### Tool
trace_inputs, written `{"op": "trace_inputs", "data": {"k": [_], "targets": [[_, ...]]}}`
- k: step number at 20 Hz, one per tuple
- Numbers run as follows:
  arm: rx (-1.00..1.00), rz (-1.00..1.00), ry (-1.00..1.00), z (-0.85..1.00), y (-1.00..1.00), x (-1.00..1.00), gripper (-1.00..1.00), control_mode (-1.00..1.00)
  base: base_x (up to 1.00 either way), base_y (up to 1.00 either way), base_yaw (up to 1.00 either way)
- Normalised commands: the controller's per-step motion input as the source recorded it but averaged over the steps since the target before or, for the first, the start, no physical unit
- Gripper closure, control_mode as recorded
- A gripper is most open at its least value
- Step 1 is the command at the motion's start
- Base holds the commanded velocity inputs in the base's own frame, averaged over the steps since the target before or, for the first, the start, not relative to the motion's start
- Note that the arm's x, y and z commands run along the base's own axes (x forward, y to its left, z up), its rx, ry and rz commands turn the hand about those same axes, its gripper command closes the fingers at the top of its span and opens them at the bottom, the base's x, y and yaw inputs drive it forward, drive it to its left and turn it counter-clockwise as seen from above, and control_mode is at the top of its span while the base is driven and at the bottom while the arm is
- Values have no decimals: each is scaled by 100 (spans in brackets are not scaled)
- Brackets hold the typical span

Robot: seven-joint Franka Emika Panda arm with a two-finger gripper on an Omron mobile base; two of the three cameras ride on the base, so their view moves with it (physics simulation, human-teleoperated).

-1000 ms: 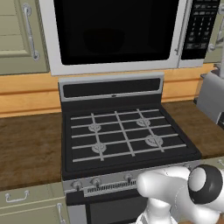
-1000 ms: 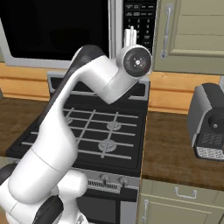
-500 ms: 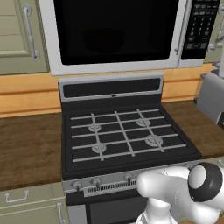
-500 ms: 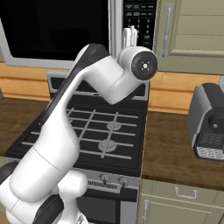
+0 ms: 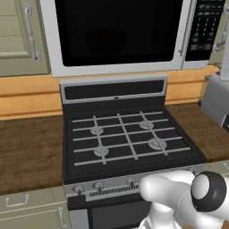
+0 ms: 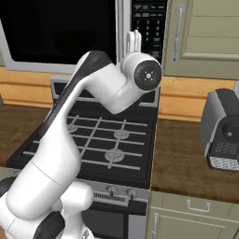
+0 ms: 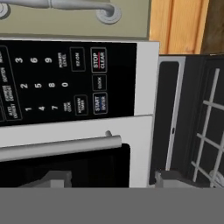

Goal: Open the microwave, place the bowl with waffle inside the microwave, then close the microwave door and turn it on.

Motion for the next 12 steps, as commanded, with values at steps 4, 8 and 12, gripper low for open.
{"op": "trace_inputs", "data": {"k": [4, 8, 12], "targets": [[0, 0, 0, 0, 0, 0, 100, -100, 0, 0, 0], [0, 0, 0, 0, 0, 0, 100, -100, 0, 0, 0], [0, 0, 0, 8, 9, 33, 100, -100, 0, 0, 0]]}}
